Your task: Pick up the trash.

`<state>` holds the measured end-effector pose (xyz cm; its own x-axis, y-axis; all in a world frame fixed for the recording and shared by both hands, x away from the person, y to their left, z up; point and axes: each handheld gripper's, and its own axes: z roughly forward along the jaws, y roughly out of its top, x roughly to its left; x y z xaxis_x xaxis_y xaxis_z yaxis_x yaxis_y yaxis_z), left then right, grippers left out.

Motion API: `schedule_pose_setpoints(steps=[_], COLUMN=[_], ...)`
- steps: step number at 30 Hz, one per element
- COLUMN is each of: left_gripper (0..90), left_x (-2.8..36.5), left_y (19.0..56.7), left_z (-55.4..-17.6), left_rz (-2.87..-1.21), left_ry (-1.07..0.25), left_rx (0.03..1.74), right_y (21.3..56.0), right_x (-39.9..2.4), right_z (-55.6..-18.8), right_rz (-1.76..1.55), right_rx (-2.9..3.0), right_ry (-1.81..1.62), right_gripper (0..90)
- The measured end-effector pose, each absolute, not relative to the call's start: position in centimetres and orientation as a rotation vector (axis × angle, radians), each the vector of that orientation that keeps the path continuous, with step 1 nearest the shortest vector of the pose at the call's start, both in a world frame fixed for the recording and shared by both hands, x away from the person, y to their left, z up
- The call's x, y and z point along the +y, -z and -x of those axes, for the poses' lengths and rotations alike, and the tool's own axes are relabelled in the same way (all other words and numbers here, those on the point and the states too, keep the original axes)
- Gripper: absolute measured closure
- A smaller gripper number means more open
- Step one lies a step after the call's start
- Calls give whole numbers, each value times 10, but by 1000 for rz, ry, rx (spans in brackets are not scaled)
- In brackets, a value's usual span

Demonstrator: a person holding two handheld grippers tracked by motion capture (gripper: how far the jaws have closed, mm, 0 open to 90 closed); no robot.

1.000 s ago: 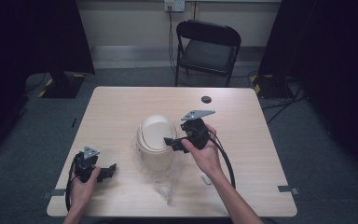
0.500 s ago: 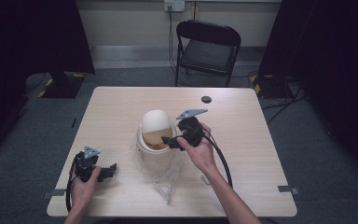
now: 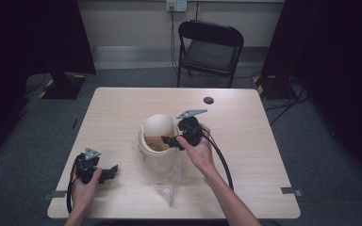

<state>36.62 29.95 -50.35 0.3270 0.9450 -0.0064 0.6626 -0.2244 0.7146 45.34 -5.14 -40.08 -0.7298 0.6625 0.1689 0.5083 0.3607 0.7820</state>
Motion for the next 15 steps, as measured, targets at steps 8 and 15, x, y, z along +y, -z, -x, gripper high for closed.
schedule_pose_setpoints(steps=[8,15], left_gripper=[0,0], left_x=[299,299], left_y=[503,503], left_z=[-367,-367], left_rz=[-1973,-1973], left_ry=[-586,-586], left_rx=[1416,1416], right_y=[397,388], right_x=[-55,-60], right_z=[-453,-444], right_rz=[-1049,-1023], right_rx=[2450,2442], right_ry=[-1307,-1340], right_gripper=[153,149])
